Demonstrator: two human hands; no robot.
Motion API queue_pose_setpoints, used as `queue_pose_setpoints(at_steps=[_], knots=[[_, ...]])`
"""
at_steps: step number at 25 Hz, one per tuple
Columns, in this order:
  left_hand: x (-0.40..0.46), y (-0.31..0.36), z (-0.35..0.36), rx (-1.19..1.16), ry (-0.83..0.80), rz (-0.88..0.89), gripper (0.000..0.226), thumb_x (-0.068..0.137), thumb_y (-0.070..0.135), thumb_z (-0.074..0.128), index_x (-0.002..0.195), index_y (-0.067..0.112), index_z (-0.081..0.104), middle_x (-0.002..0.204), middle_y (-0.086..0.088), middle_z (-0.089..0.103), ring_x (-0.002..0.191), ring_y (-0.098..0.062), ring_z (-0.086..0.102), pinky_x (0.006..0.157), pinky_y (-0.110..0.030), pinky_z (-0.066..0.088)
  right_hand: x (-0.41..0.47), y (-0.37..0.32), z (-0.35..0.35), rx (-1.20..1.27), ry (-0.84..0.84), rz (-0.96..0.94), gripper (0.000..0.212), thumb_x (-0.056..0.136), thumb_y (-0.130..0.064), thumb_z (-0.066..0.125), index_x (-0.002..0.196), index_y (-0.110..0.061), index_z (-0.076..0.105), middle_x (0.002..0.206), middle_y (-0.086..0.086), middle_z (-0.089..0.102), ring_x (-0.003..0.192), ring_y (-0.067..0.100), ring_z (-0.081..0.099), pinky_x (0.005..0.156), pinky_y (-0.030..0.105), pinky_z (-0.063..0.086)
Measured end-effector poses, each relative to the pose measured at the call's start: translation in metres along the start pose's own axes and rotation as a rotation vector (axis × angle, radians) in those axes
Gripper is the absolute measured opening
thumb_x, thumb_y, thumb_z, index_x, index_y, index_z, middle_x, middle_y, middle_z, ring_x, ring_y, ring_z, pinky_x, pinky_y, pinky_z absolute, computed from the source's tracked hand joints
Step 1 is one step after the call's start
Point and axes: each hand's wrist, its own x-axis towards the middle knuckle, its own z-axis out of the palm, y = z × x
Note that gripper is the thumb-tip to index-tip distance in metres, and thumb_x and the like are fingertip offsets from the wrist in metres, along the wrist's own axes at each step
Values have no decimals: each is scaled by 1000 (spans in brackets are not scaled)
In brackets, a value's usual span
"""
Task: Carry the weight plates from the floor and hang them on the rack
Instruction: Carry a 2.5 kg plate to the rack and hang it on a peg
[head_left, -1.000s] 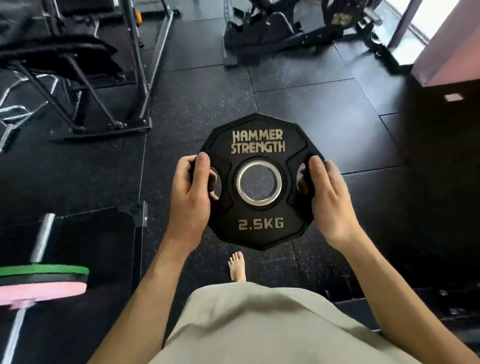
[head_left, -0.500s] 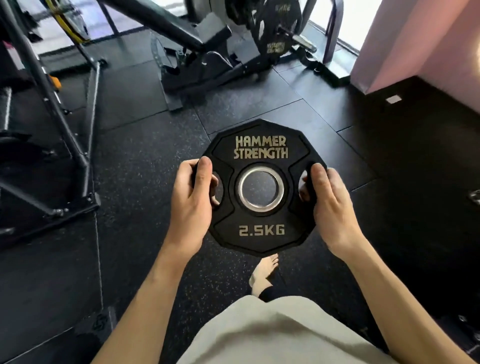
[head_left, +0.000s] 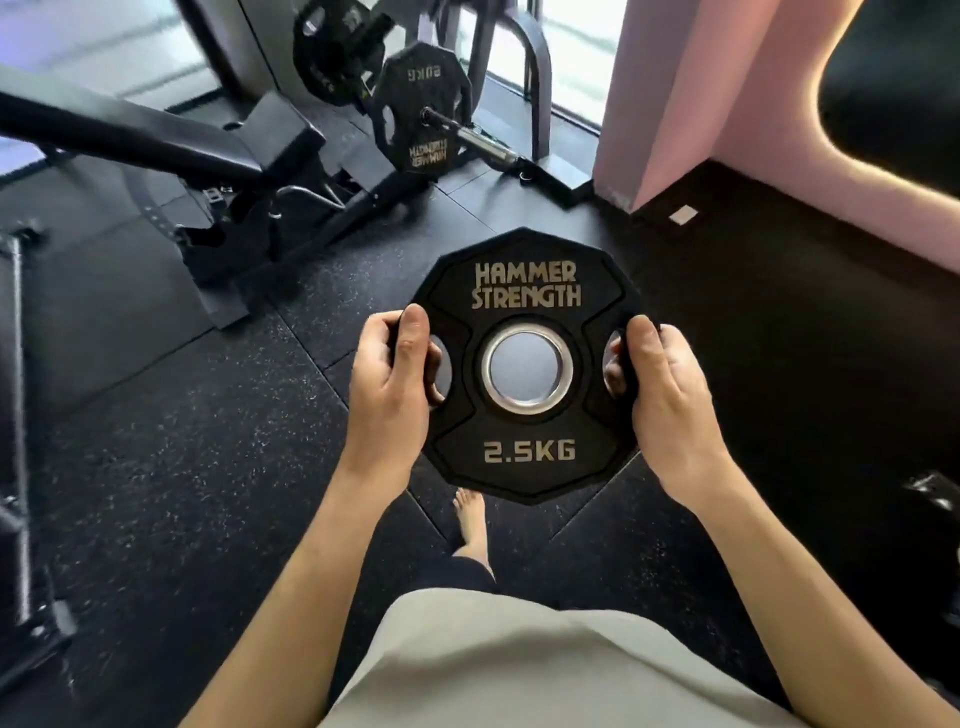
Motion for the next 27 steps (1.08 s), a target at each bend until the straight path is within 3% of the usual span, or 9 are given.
queue_pose_setpoints(at_steps=[8,14,24,27], knots=[[237,-7,90,-51,-281,38,31,98,47,44,91,17,49,60,13,53,50,-3,47,49,-19,41,200,-14,12,15,266,9,33,102,-38,38,88,-10,49,68,-3,50,55,-3,47,56,11,40],[380,5,178,-69,-444,36,25,102,39,43,87,20,49,66,9,50,52,-4,46,49,-19,41,332,-28,-7,5,441,27,32,103,-37,38,89,-12,50,68,-1,49,55,-2,47,56,11,41],[577,7,395,-75,-558,41,32,92,56,48,86,25,53,74,4,50,63,-14,45,60,-31,39,572,-26,-118,52,586,20,32,102,-38,40,88,-12,52,65,-5,50,57,-1,47,59,12,41],[620,19,463,-79,-573,37,25,101,42,46,86,24,54,70,13,52,64,-8,47,62,-26,40,637,-31,-159,97,618,40,30,101,-39,42,85,-16,53,62,-9,51,61,2,47,65,19,41]])
